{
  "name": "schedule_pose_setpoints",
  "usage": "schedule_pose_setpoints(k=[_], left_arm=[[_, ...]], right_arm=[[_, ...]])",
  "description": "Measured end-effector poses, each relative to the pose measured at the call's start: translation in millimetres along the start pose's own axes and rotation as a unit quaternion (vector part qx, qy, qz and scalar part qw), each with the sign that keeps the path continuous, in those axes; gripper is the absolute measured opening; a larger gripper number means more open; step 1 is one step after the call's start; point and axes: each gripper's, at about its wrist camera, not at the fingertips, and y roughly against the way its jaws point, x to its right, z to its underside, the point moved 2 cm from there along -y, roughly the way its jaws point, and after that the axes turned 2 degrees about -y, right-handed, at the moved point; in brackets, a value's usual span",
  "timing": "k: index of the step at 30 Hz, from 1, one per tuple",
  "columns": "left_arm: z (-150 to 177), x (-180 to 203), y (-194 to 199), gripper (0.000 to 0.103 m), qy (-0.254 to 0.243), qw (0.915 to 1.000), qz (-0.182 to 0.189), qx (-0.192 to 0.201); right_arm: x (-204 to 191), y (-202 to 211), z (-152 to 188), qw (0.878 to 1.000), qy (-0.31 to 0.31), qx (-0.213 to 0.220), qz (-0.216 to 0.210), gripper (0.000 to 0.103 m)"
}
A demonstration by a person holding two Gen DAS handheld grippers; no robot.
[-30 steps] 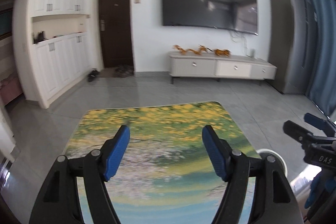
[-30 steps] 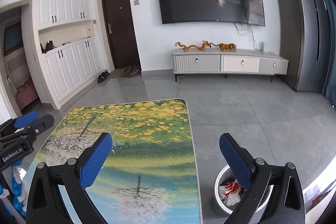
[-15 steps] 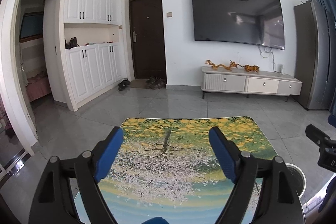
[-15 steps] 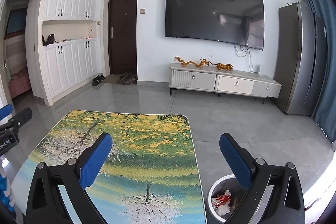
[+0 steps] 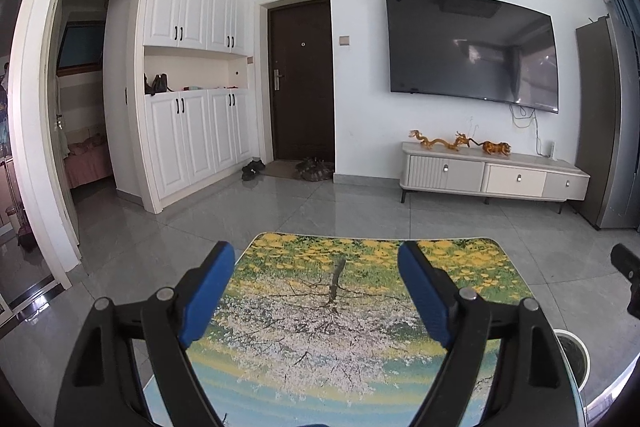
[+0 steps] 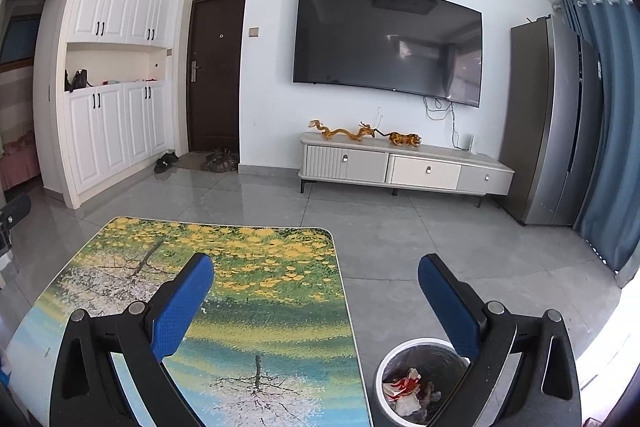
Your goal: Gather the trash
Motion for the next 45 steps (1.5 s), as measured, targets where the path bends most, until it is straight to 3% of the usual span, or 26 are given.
schedule_pose_setpoints(k=[45], left_arm=[[13,12,-19,0.083,-0.009,0.9983,0.036,-0.045]], right_arm=[[18,-14,9,1.000,-0.017,-0.011,0.010,0.103]])
